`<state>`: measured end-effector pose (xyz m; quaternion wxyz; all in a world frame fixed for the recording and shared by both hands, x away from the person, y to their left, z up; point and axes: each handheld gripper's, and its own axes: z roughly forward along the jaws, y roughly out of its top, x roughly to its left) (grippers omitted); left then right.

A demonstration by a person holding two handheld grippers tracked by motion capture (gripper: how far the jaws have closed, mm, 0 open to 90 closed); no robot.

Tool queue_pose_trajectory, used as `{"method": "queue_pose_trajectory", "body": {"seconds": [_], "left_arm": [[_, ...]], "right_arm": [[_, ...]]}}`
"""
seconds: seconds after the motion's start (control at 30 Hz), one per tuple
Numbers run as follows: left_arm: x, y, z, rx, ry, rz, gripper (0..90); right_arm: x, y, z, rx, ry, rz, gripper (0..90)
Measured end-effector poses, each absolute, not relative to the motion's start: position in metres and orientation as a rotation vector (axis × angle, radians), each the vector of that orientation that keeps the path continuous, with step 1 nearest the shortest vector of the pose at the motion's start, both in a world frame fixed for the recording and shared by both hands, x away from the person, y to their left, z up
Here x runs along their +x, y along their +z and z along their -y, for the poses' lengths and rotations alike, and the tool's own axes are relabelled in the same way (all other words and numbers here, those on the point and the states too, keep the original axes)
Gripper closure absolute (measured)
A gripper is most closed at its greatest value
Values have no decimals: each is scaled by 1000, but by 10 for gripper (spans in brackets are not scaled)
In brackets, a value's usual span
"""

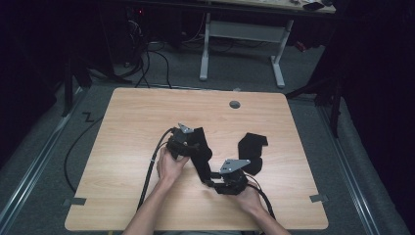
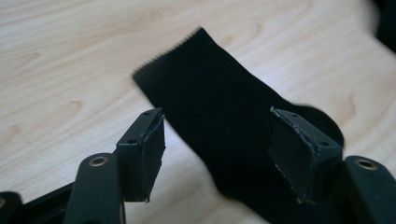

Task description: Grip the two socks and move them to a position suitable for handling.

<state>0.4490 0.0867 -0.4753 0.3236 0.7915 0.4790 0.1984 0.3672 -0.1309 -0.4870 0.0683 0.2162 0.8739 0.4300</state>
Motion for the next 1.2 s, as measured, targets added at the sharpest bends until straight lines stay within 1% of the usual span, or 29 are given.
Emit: {"method": "queue_pose_trajectory", "body": {"seconds": [0.2, 0.3, 0.33, 0.37, 0.4, 0.53, 0.73, 0.77, 0.8, 0.83, 0.9, 0.97, 1.03, 1.13, 1.2], "left_arm": [[451, -483, -88, 2102, 472, -1276, 392], [453, -487, -86, 2117, 460, -1270, 401], [455, -489, -85, 2128, 464, -1266, 402], [456, -491, -84, 2143, 470, -1260, 402], [457, -492, -83, 2140, 471, -1253, 387], [462, -491, -78, 2146, 457, -1250, 396], [470, -491, -78, 2092, 417, -1275, 395], [470, -491, -79, 2081, 410, -1278, 395], [470, -491, -79, 2073, 402, -1280, 395], [470, -491, -80, 2078, 399, -1278, 394], [467, -490, -80, 2100, 410, -1274, 378], [460, -488, -81, 2121, 451, -1247, 368], [452, -486, -83, 2117, 474, -1233, 368], [438, -486, -89, 2093, 489, -1208, 369], [430, -490, -92, 2082, 481, -1197, 383]], "right_arm": [[376, -487, 135, 740, 1317, -2586, 711], [379, -488, 134, 768, 1300, -2540, 839], [379, -487, 132, 744, 1261, -2532, 870], [378, -485, 129, 714, 1244, -2527, 880], [377, -483, 127, 686, 1240, -2530, 882], [369, -478, 115, 580, 1252, -2558, 885], [359, -490, 92, 420, 1192, -2700, 882], [359, -495, 89, 410, 1184, -2729, 870], [359, -497, 88, 410, 1175, -2737, 810], [359, -500, 88, 430, 1174, -2731, 769], [362, -499, 93, 478, 1222, -2710, 735], [365, -495, 100, 554, 1263, -2665, 728], [372, -491, 107, 660, 1227, -2595, 734], [390, -493, 113, 831, 1163, -2515, 738], [397, -496, 112, 852, 1125, -2478, 733]]}}
